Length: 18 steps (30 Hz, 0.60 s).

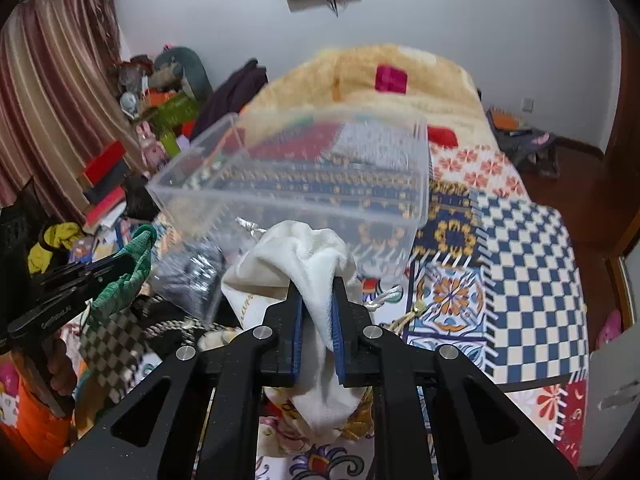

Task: Organize soft objects
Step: 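Carry the white cloth and green knit into the clear box while both tools open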

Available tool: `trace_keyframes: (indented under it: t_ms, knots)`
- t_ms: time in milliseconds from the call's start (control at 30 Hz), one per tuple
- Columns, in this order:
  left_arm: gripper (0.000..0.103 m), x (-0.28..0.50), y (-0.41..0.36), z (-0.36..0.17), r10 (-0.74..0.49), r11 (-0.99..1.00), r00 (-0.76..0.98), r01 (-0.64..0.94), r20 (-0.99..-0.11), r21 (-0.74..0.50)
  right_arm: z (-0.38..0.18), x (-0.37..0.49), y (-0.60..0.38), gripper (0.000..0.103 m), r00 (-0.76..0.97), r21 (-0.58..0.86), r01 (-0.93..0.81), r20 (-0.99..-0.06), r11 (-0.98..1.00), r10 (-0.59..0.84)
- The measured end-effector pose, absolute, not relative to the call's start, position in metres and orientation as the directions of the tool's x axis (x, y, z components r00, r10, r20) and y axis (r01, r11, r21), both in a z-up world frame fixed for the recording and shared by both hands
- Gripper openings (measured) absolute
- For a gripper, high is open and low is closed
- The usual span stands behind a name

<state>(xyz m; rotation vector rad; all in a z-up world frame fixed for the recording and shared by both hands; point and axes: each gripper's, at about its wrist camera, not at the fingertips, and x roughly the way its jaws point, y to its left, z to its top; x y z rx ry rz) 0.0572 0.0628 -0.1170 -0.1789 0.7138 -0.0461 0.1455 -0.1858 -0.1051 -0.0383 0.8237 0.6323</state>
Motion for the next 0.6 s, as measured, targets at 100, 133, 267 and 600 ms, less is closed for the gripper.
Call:
trace_keyframes:
  t_ms: [100, 133, 267, 600]
  knots:
    - [0.006, 0.056, 0.063, -0.098, -0.104, 0.984, 0.785, -0.009, -0.611, -0.178, -0.086, 0.138, -0.189, 0.011, 0.547, 0.193, -0.546, -0.654, 0.815, 0.522]
    - [0.006, 0.058, 0.062, -0.092, -0.099, 0.985, 0.793, -0.009, -0.601, -0.173, -0.081, 0.137, -0.189, 0.011, 0.557, 0.189, -0.547, -0.644, 0.815, 0.523]
    - [0.006, 0.064, 0.063, -0.068, -0.098, 0.985, 0.829, 0.002, -0.551, -0.171, -0.058, 0.131, -0.188, 0.011, 0.611, 0.164, -0.550, -0.589, 0.819, 0.528]
    - [0.006, 0.098, 0.062, -0.028, -0.062, 0.993, 0.875, 0.008, -0.480, -0.114, -0.027, 0.154, -0.192, 0.011, 0.702, 0.133, -0.511, -0.506, 0.849, 0.502]
